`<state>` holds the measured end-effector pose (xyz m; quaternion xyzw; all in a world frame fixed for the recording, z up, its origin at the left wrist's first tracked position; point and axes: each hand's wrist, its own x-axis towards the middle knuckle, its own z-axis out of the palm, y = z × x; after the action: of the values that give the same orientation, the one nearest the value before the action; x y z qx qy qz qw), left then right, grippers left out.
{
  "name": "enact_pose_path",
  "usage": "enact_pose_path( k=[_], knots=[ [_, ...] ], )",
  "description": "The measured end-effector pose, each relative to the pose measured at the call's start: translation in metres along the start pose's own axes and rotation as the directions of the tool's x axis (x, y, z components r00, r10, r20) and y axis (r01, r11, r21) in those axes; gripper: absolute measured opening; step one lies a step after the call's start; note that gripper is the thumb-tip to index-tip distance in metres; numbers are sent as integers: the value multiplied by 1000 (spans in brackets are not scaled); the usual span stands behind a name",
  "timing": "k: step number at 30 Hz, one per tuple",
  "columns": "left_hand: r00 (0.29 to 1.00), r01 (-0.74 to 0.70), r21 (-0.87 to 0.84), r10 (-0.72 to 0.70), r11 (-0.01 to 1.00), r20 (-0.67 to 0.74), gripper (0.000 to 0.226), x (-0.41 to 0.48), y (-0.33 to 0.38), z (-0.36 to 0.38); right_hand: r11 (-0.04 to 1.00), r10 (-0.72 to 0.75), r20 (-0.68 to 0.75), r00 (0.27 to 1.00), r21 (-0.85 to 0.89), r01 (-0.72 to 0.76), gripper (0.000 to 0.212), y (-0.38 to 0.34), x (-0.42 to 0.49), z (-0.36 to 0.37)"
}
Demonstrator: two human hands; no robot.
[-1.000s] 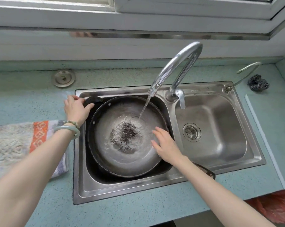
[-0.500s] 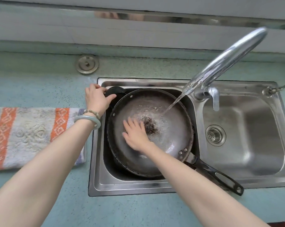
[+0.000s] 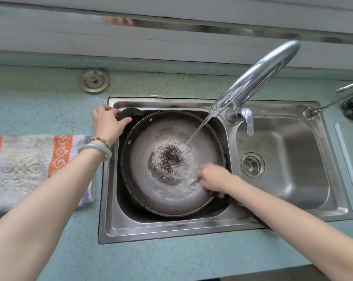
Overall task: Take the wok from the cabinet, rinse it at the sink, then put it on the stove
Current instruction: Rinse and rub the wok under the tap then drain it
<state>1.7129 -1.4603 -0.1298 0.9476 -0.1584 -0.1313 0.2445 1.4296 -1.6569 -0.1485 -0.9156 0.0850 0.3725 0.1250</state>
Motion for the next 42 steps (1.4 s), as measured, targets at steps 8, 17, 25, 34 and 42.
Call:
enact_pose_path(
  k=[8, 17, 25, 34, 42],
  knots=[
    [1000, 6, -9, -6, 1000, -15, 54, 1, -3, 3, 962, 191, -246, 950, 238, -132, 70, -52, 78, -17],
    [1000, 5, -1, -5, 1000, -3, 57, 1, -1, 1, 910, -376, 101, 921, 228, 346, 55, -117, 20, 29],
    [1000, 6, 3, -6, 1000, -5, 56, 0, -1, 0, 990, -89, 363, 928, -69, 122, 34, -1, -6, -16],
    [1000, 1, -1, -1, 1000, -15, 56, 1, -3, 3, 998, 21, -318, 948, 66, 0, 64, -38, 91, -43],
    [1000, 20, -24, -20, 1000, 6, 56, 1, -3, 2, 950, -285, 13, 959, 134, 280, 53, -119, 40, 18]
  ],
)
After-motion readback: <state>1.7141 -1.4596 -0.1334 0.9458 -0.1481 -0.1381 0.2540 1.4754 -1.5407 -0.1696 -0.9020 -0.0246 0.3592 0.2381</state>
